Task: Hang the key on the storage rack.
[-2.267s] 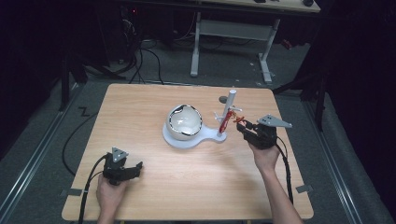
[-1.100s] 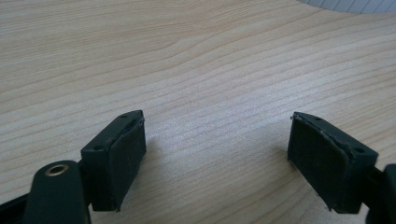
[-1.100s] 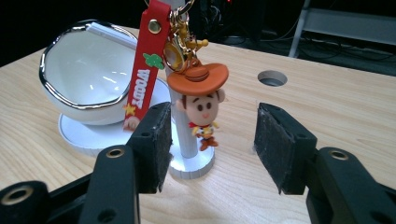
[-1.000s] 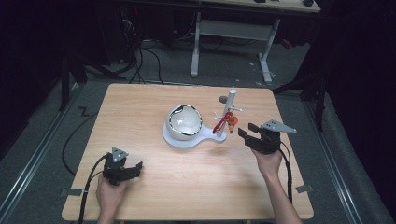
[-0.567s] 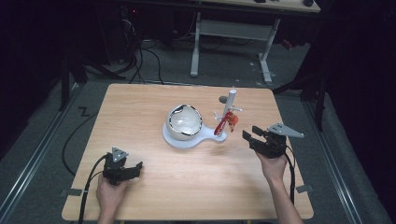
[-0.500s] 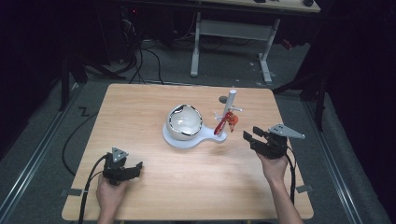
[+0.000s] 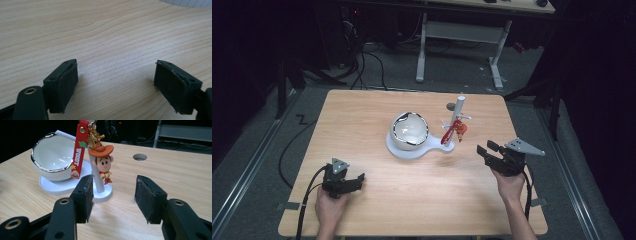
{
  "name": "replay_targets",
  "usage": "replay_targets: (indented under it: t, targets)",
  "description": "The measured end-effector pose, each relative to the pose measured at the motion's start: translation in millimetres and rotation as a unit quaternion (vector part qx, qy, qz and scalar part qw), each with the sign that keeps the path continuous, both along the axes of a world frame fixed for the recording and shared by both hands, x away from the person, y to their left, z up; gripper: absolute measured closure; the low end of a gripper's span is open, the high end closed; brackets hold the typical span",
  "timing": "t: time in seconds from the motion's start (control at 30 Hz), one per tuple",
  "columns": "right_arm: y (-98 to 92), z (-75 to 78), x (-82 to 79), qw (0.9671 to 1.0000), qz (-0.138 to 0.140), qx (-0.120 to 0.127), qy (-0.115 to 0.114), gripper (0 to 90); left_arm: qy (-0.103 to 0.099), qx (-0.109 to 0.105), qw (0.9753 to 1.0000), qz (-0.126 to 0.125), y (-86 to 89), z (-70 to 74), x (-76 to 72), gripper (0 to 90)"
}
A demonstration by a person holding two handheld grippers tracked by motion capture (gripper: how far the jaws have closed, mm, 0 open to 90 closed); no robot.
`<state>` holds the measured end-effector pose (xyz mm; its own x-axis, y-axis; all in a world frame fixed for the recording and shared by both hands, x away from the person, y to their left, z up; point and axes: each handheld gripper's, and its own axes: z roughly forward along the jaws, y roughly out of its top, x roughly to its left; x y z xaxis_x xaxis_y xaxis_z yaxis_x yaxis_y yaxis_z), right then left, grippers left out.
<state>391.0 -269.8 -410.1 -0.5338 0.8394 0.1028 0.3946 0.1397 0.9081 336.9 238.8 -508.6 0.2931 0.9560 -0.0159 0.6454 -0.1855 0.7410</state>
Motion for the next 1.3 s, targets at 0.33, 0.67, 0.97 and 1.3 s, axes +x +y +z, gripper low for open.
replay_targets:
  t: [0.33,0.67,0.97,1.3]
  targets:
    - [-5.9,-5.5,-8.4,1.0000,-0.005,0.002,0.001,49.3,0.000,0.000,1.0000,0.000,0.0,0.0,0.0,20.0]
    - [-10.6,-13.5,-13.6,0.9999,-0.010,0.004,0.006,49.4,0.000,0.000,1.0000,0.000,0.0,0.0,0.0,20.0]
    - [-12.7,-21.5,-15.8,0.9998,-0.014,0.003,0.012,49.5,0.000,0.000,1.0000,0.000,0.0,0.0,0.0,20.0]
    - [-12.2,-33.9,-16.6,0.9995,-0.018,0.003,0.024,49.5,0.000,0.001,1.0000,0.000,0.0,0.0,-0.1,20.0]
